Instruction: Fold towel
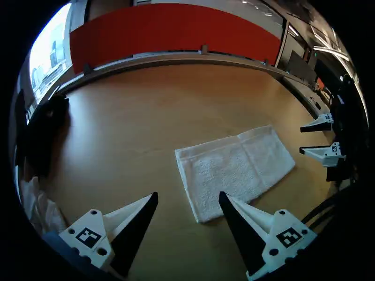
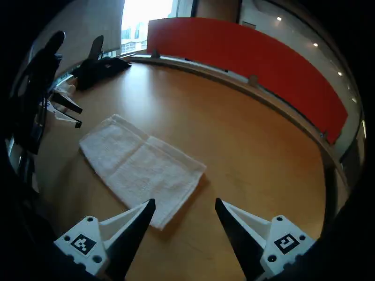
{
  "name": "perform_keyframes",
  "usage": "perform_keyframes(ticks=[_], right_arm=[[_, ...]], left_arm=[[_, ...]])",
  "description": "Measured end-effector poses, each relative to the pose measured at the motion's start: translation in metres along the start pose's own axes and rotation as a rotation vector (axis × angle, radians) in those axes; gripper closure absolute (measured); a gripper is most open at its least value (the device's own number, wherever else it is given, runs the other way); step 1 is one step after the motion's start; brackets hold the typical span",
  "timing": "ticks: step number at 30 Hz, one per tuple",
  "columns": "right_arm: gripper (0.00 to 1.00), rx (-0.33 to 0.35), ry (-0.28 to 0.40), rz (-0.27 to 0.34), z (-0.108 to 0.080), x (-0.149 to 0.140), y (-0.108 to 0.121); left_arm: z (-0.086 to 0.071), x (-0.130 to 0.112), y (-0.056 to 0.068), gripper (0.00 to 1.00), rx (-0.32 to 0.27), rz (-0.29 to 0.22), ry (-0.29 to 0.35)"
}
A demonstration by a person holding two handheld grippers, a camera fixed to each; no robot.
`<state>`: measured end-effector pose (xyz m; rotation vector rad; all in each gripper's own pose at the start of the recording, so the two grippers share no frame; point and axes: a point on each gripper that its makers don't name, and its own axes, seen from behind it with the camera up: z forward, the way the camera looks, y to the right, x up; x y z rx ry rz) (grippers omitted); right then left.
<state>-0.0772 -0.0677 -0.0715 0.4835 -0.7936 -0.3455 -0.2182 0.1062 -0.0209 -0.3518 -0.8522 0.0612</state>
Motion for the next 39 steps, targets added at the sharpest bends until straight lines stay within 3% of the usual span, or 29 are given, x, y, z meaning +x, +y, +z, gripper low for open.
perform_keyframes(ticks=[9, 31, 35, 39], right_arm=[[0.01, 0.022, -0.012, -0.019, 0.001, -0.007, -0.006], [0.04, 0.111, -0.054, -0.106, 0.015, -0.013, -0.024], [0.07, 0.125, -0.076, -0.115, 0.018, -0.023, -0.028], [0.17, 0.151, -0.107, -0.112, 0.020, -0.035, -0.033]], left_arm=[[-0.010, -0.006, -0.003, 0.04, 0.025, -0.030, 0.010], [-0.058, -0.041, -0.024, 0.04, 0.125, -0.143, 0.022], [-0.064, -0.045, -0.025, 0.04, 0.131, -0.158, 0.024], [-0.070, -0.048, -0.026, 0.04, 0.137, -0.166, 0.024]])
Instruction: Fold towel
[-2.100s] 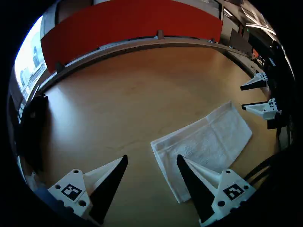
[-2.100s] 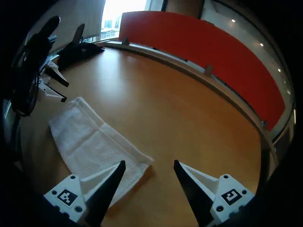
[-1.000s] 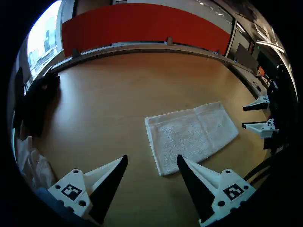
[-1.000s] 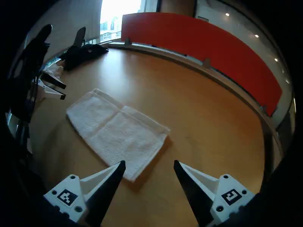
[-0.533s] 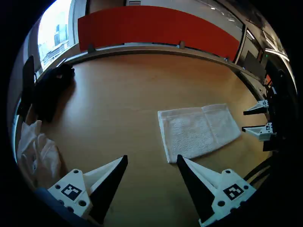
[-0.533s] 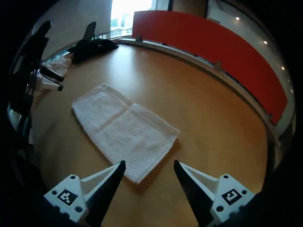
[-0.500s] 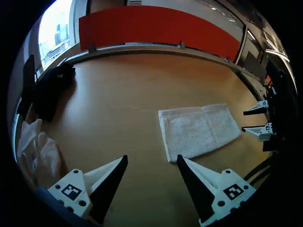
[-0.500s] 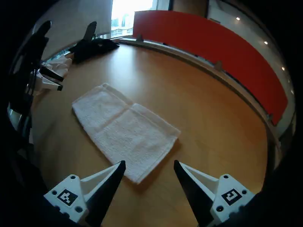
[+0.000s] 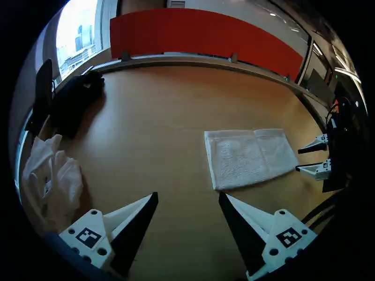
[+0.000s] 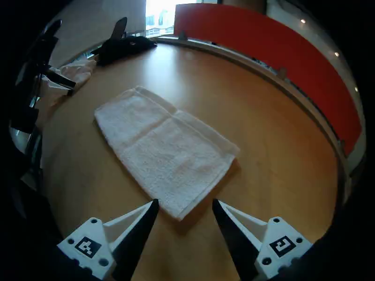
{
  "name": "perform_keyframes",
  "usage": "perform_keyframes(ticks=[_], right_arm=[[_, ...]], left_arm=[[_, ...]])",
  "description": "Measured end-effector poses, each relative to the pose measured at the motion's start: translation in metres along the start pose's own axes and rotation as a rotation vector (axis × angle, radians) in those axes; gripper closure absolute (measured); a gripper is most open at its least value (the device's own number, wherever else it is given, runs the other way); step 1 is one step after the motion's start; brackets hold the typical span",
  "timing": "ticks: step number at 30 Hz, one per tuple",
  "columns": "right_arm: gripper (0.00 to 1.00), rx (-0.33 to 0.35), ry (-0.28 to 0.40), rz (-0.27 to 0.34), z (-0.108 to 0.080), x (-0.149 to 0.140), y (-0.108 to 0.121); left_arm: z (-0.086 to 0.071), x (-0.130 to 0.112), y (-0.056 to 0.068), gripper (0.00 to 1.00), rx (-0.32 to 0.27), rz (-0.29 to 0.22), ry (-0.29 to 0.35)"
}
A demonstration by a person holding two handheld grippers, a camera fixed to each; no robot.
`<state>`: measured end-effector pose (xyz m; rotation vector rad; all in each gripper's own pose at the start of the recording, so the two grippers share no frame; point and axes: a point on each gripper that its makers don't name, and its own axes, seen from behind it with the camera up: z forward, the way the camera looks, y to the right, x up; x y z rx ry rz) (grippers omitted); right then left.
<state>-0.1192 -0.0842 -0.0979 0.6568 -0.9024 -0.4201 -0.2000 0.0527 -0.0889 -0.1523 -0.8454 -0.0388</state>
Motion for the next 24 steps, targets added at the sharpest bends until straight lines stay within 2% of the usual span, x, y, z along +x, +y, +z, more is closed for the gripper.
perform_keyframes(ticks=[8, 13, 24], right_arm=[[0.34, 0.020, -0.030, 0.009, 0.002, -0.014, -0.001], [0.40, 0.031, -0.047, 0.007, 0.003, -0.020, -0.001], [0.80, 0.054, -0.044, 0.005, 0.003, -0.018, -0.005]], left_arm=[[-0.009, -0.002, 0.002, 0.04, 0.000, -0.012, 0.005], [-0.010, -0.005, 0.000, 0.04, 0.005, -0.014, 0.001], [-0.011, -0.006, 0.003, 0.03, 0.003, -0.009, 0.001]])
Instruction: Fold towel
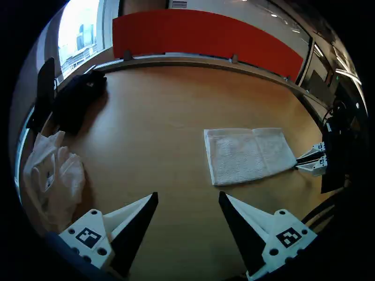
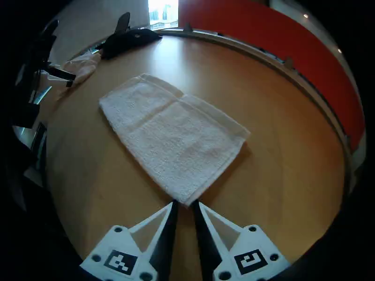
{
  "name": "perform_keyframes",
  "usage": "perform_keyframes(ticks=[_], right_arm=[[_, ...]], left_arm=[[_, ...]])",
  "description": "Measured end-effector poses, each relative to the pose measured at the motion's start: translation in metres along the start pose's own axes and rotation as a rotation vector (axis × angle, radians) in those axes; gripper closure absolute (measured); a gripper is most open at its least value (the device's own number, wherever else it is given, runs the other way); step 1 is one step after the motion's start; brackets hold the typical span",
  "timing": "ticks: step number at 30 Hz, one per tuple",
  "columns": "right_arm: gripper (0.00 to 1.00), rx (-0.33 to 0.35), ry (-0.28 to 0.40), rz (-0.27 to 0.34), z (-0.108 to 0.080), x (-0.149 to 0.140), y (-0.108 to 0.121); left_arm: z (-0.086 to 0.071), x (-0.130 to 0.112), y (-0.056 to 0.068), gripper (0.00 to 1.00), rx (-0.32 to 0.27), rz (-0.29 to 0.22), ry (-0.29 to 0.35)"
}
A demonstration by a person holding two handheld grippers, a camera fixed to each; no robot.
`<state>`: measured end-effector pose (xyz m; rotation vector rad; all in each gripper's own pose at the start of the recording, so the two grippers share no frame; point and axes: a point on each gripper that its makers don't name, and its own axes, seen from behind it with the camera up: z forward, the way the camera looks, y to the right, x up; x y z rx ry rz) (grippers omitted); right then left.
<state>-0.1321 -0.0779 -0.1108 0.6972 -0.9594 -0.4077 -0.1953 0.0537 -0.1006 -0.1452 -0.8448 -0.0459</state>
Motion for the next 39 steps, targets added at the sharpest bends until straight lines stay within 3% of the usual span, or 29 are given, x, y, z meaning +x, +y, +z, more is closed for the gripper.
perform_keyframes(ticks=[5, 15, 27, 39], right_arm=[[0.95, -0.005, 0.005, 0.004, -0.002, 0.001, 0.001], [0.95, -0.039, 0.037, 0.011, -0.018, 0.018, 0.011], [0.96, -0.111, 0.126, -0.039, -0.064, 0.061, 0.031], [0.96, -0.161, 0.155, -0.105, -0.101, 0.081, 0.044]], left_arm=[[0.000, 0.000, 0.001, 0.04, -0.002, 0.002, 0.001], [0.000, 0.003, 0.003, 0.04, -0.006, 0.001, 0.009], [0.000, 0.017, 0.007, 0.04, -0.014, 0.010, 0.035], [-0.001, 0.027, 0.012, 0.04, -0.020, 0.016, 0.053]])
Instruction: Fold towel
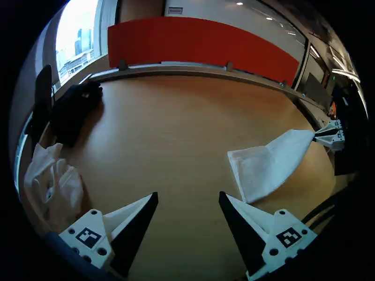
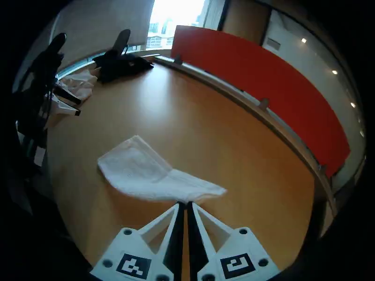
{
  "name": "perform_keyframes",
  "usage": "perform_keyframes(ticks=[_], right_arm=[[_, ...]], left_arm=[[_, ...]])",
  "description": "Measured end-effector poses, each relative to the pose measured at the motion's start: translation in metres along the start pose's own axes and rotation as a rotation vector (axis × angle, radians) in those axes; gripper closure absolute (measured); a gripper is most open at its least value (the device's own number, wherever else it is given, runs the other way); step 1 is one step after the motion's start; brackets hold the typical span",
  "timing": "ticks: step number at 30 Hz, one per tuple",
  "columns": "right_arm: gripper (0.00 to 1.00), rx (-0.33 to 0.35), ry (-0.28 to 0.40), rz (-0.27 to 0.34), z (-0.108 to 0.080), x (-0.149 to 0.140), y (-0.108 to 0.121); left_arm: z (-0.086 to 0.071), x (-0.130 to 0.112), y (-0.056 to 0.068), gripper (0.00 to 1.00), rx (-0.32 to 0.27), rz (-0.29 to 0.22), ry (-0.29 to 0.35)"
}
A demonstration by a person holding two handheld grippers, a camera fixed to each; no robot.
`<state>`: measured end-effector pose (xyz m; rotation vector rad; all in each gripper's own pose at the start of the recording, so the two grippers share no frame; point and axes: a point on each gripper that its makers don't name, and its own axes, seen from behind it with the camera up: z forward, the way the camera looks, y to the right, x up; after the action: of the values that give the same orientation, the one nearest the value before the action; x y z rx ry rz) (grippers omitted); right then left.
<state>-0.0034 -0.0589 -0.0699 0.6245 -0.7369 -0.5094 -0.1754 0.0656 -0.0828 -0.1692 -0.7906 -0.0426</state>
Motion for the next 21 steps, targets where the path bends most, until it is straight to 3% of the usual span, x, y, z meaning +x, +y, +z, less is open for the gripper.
perform_keyframes(ticks=[10, 21], right_arm=[[0.96, -0.003, 0.009, -0.046, -0.011, 0.006, 0.001], [0.96, 0.076, 0.028, -0.087, 0.000, 0.019, -0.033]], left_arm=[[-0.003, 0.002, 0.002, 0.04, 0.000, 0.002, 0.006], [-0.010, 0.001, 0.001, 0.04, 0.005, -0.006, 0.016]])
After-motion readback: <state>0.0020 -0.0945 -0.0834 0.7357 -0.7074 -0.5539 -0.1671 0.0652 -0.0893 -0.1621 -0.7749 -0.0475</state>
